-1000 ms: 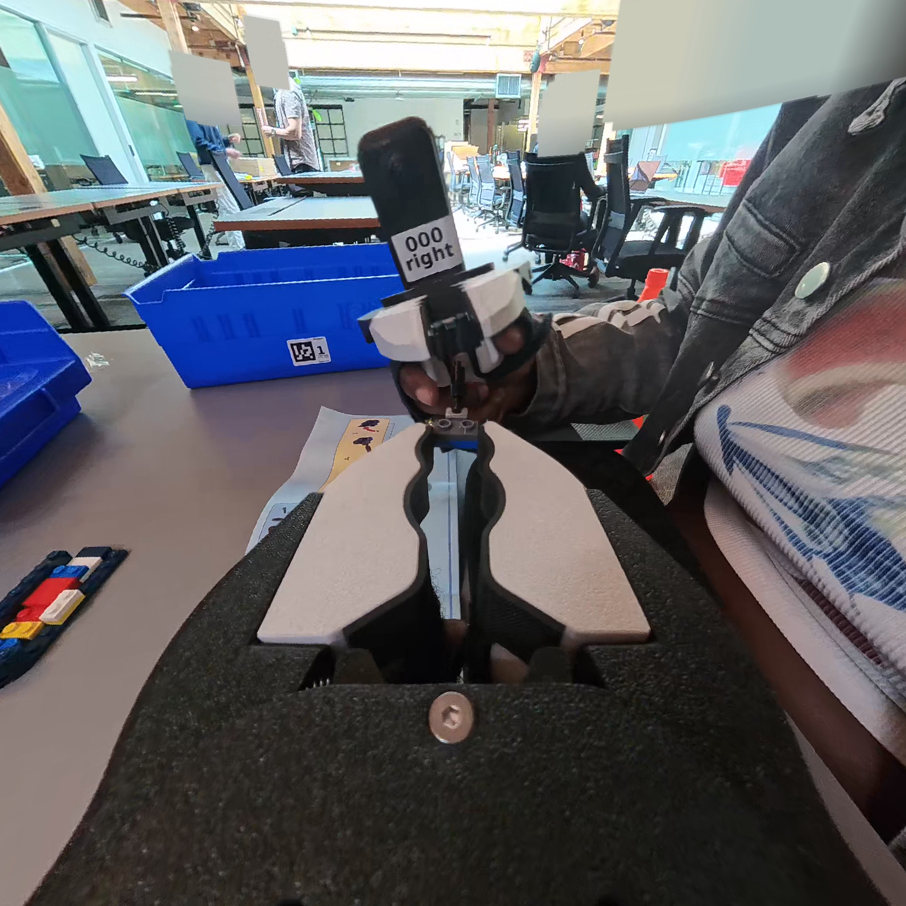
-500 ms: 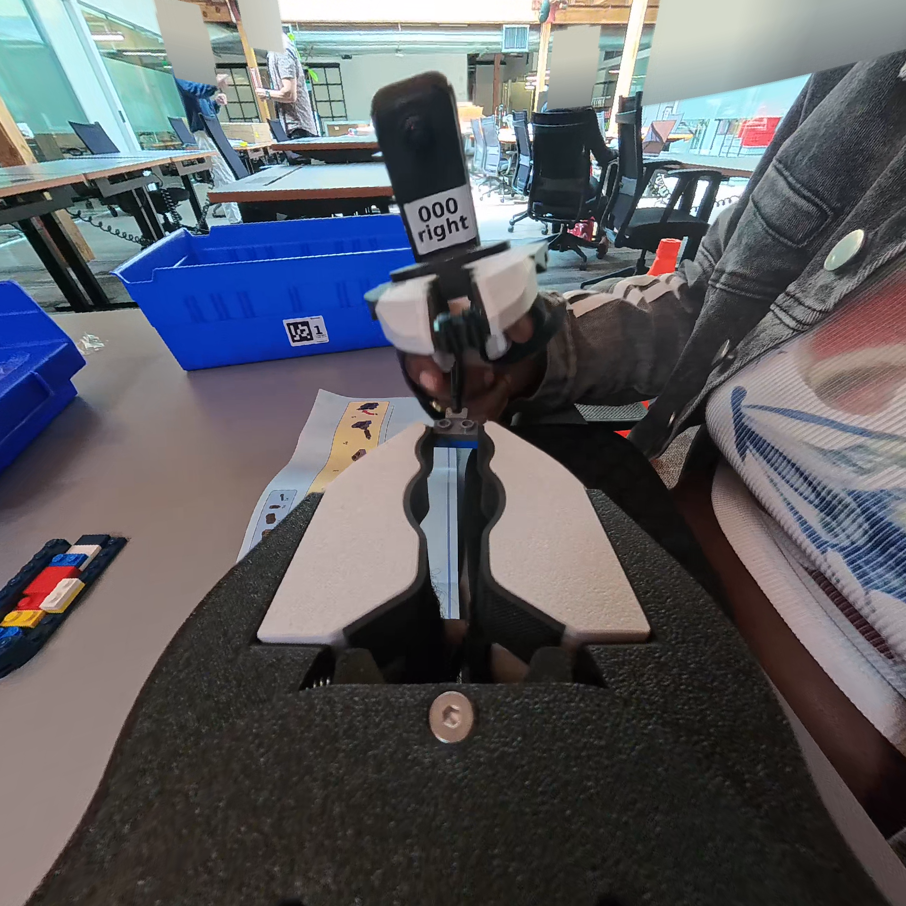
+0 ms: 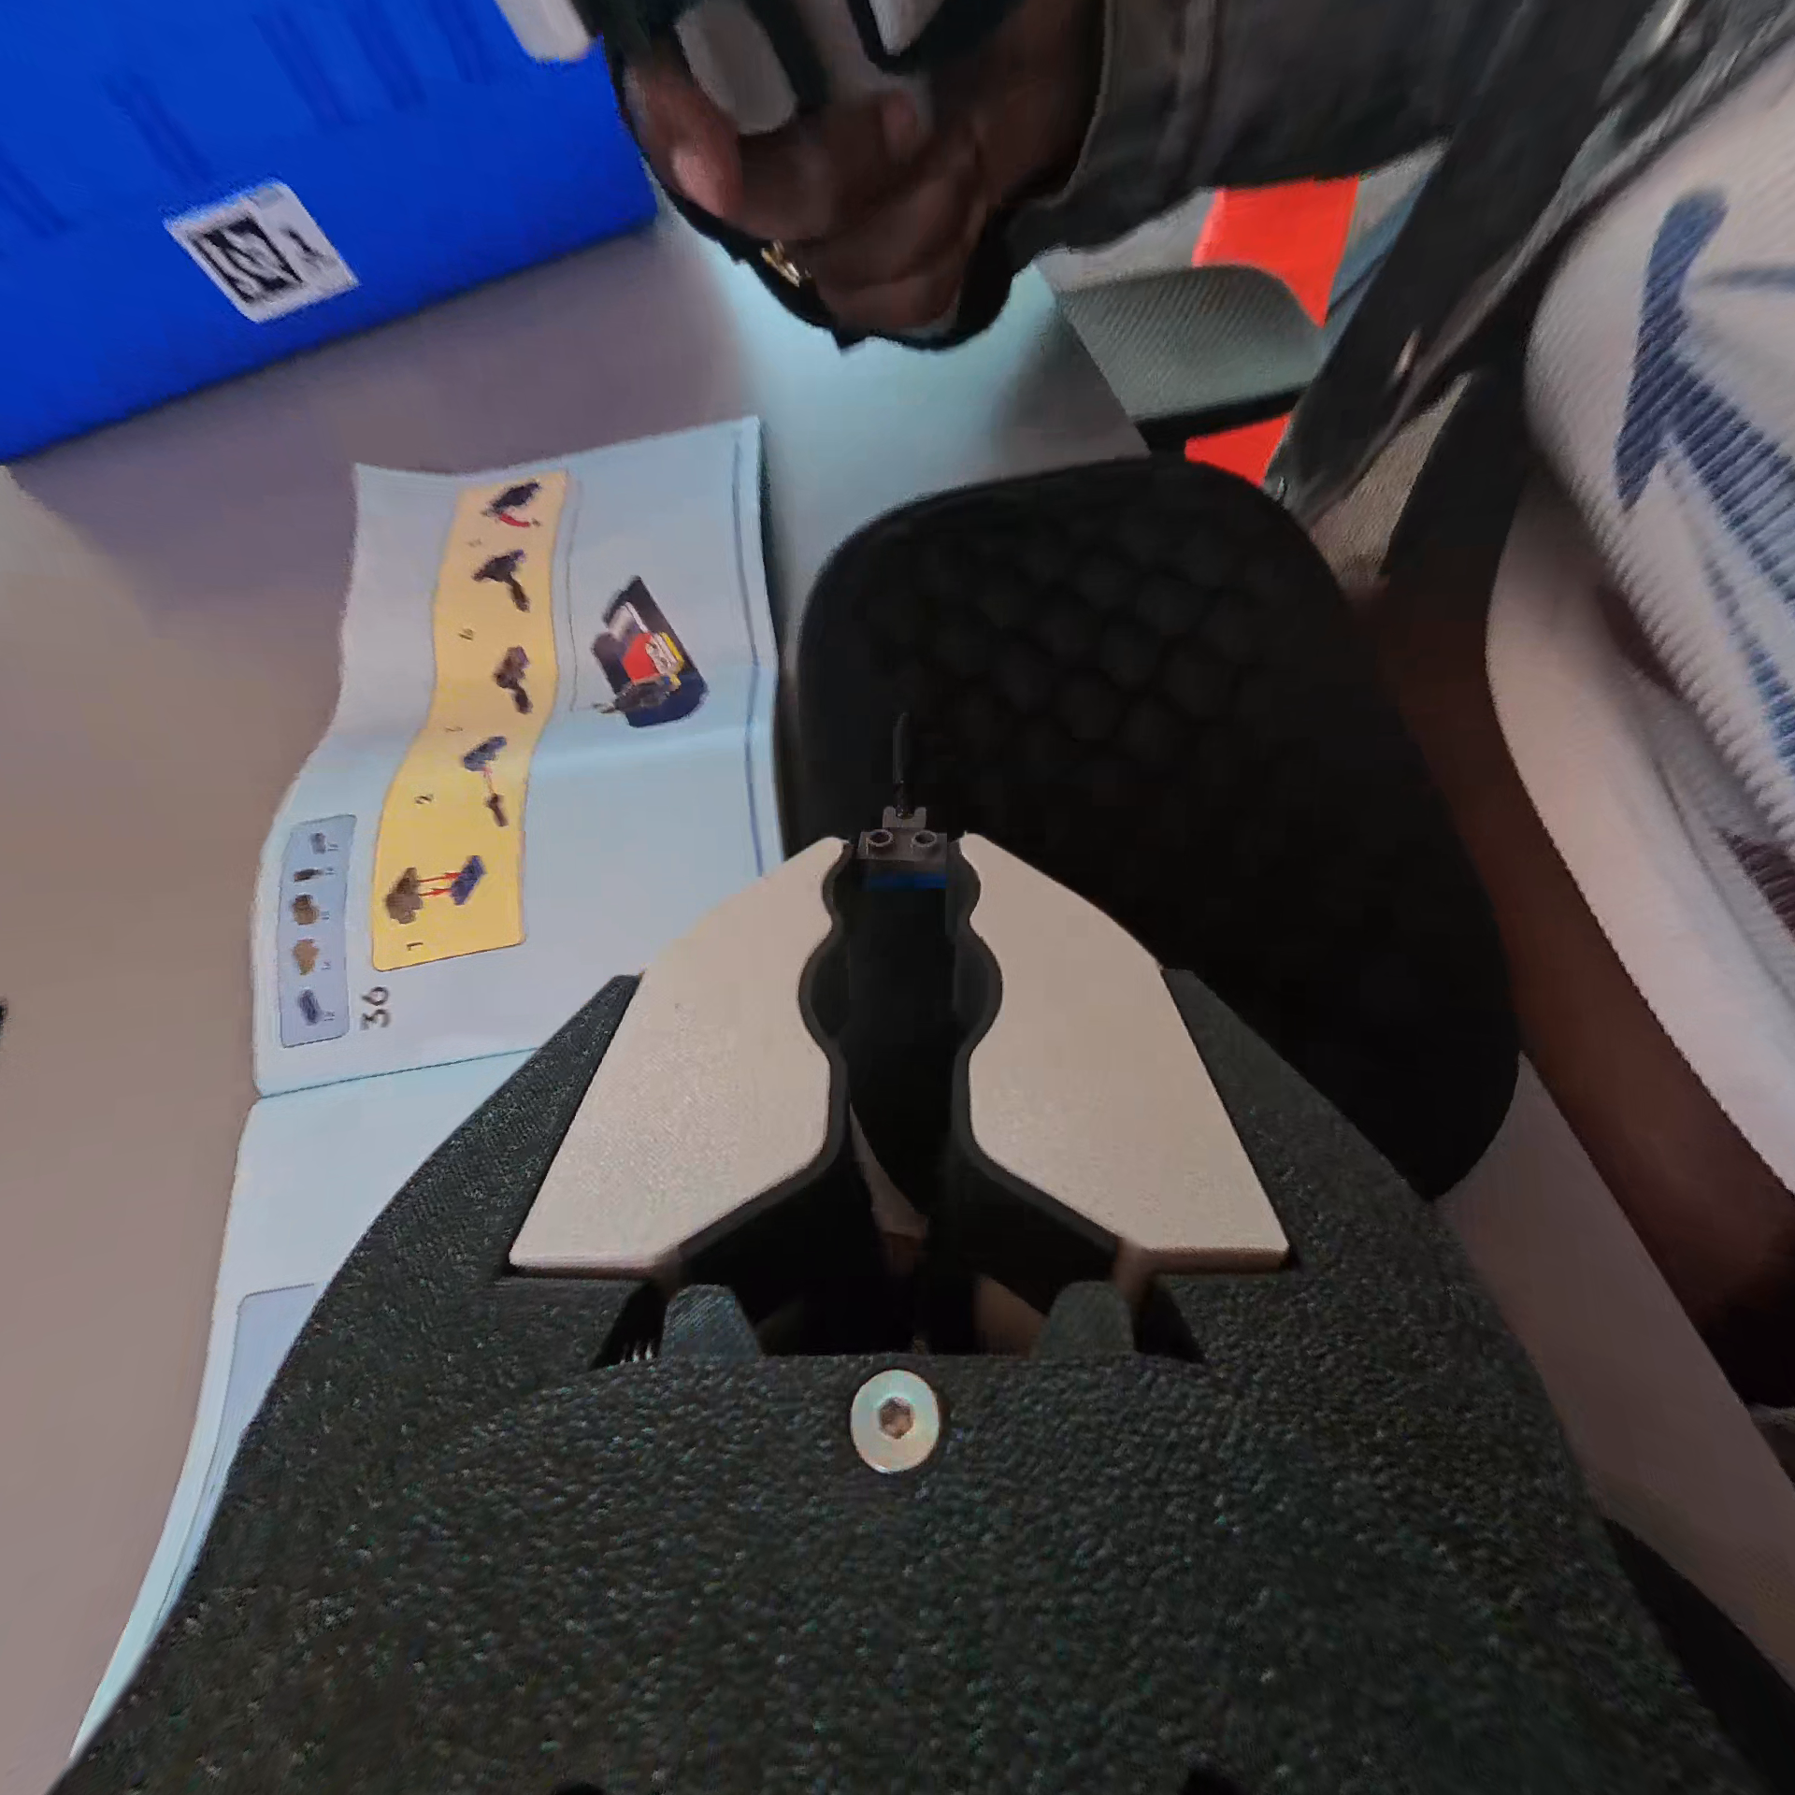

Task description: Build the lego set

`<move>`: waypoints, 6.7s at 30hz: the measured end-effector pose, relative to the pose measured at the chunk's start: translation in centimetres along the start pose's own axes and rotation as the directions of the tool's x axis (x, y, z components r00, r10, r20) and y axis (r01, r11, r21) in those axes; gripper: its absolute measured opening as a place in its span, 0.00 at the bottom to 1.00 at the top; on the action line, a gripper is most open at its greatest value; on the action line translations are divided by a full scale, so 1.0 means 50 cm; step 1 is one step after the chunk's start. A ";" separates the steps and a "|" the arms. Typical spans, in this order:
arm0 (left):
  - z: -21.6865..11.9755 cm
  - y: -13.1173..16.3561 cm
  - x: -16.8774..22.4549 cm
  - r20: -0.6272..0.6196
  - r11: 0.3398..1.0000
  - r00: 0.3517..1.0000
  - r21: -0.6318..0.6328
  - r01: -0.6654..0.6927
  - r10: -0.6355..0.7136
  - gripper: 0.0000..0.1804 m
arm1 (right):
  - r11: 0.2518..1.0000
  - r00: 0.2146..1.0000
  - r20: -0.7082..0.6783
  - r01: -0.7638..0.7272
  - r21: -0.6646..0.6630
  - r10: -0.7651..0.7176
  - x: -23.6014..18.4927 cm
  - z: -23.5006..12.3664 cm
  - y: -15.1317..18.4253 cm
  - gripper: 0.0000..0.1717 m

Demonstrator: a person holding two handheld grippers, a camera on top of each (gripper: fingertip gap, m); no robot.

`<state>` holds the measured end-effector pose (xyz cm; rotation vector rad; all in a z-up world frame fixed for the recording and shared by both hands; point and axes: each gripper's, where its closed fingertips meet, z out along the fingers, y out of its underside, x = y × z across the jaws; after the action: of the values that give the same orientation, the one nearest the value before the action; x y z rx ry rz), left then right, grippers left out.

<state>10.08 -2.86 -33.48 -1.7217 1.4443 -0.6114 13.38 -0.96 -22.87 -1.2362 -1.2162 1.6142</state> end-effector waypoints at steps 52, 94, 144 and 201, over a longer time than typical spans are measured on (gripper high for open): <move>-0.201 -0.245 0.004 -0.896 0.245 0.384 0.330 0.912 -0.222 0.04 | 0.805 0.849 0.034 0.487 0.340 -0.528 -0.072 0.127 -0.080 0.09; -0.012 0.021 -0.002 0.001 0.975 0.980 -0.103 0.196 -0.197 0.13 | 0.620 0.983 0.072 0.161 -0.768 -0.166 0.039 0.078 0.201 0.10; -0.198 0.001 -0.175 0.189 0.749 0.767 0.448 0.489 -0.614 0.06 | -0.274 0.841 0.470 0.401 -0.874 -0.268 0.035 0.096 0.246 0.09; -0.184 -0.122 -0.052 0.000 0.812 0.976 0.555 0.182 -0.219 0.08 | 0.976 0.977 0.087 0.203 -0.078 -0.196 0.010 0.164 0.014 0.09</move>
<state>5.86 -2.51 -22.95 -1.4113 0.9133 -0.9724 5.28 -2.63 -23.03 -1.0729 -1.4256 1.4880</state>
